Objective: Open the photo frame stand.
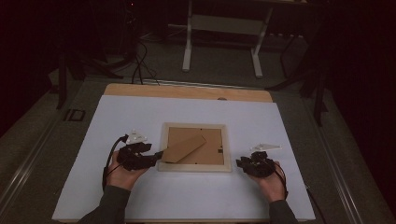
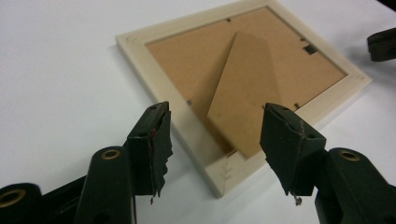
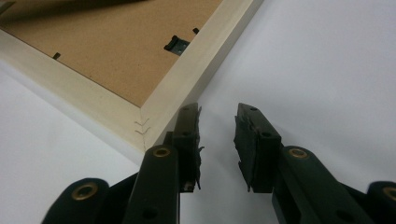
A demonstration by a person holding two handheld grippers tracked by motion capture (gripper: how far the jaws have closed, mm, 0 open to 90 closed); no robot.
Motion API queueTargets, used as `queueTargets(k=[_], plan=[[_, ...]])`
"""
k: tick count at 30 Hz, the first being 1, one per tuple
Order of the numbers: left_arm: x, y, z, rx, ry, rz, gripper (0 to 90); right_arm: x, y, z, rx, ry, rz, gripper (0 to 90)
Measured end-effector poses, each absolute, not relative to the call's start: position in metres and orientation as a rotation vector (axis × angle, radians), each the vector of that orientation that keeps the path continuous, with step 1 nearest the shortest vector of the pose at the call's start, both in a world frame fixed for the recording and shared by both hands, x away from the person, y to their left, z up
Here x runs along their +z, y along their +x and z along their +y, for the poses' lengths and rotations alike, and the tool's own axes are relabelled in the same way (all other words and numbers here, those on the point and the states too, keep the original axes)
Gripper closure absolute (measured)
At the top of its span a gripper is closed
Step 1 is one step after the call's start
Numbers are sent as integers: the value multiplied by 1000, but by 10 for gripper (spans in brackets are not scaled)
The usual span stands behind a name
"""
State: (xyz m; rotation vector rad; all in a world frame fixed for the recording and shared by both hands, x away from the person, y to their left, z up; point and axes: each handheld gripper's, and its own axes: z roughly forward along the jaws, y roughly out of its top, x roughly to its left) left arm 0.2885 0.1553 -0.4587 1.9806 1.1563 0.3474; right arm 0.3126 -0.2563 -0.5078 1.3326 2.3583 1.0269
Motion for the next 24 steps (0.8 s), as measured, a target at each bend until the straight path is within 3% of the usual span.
queueTargets(k=[24], plan=[[-446, 325, 127, 266, 2042, 1120, 416, -503, 315, -256, 1057, 1333, 2354, 661]])
